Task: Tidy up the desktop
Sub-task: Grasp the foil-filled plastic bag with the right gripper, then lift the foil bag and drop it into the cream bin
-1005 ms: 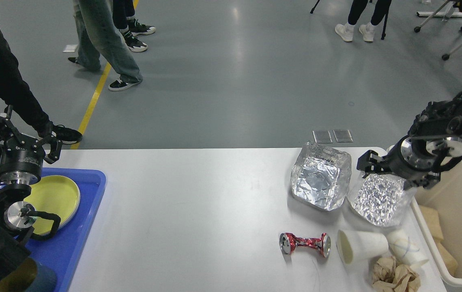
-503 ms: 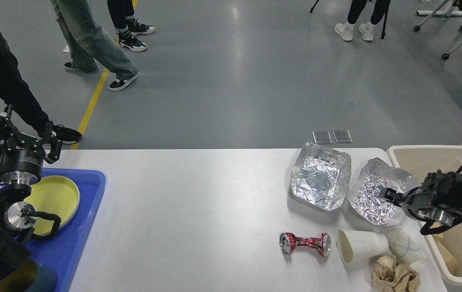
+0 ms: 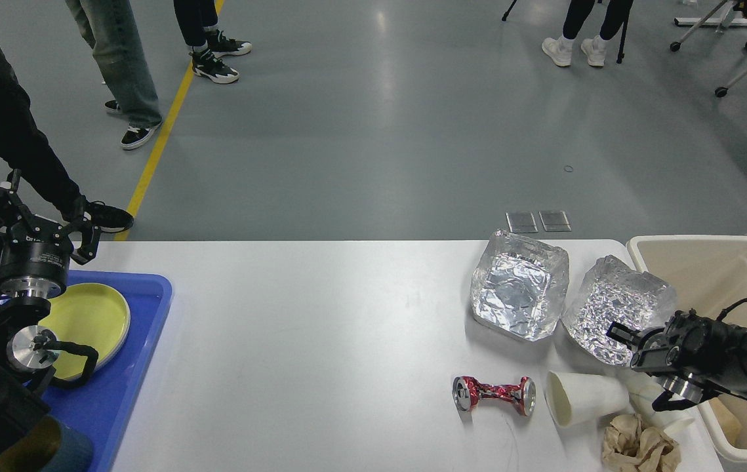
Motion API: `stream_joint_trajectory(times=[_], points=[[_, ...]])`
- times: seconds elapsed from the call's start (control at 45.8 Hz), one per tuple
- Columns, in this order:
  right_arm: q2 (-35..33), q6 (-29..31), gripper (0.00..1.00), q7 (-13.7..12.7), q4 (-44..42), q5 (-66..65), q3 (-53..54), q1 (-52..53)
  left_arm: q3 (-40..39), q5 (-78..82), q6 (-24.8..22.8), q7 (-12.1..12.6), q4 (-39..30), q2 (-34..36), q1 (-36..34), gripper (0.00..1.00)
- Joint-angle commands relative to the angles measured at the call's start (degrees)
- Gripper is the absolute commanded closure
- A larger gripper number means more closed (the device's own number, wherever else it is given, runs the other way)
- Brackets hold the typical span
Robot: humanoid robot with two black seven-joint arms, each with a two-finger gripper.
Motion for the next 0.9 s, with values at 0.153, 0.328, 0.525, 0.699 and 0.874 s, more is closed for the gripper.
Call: stream_joint_trajectory(times=[0.153,0.328,0.525,0.699,0.874], points=[[0.04,-1.03,0.84,0.03,-1.49,0.48,0.47,-0.54,0.0,-0.01,0.01,0.0,0.0,0.0,-0.01,0.04],[-0.13,-1.12,0.89,0.03,-2.28,0.39,0.47,-0.36,0.0,-0.01,0.01,0.0,0.0,0.0,-0.01,0.04],[-0.4,-1.12,1.0,0.03,-2.28,0.3,0.29,0.43,0.0,-0.01,0.01,0.0,0.0,0.0,-0.01,0.04],[-0.75,-0.86,1.0,0.12,-2.11,0.21,-0.76,0.78,0.0,-0.01,0.01,0.0,0.0,0.0,-0.01,0.04],[-0.92,-0.77,1.0,0.2,-2.02,0.04,-0.94,0.87,0.0,-0.01,0.01,0.0,0.0,0.0,-0.01,0.04]])
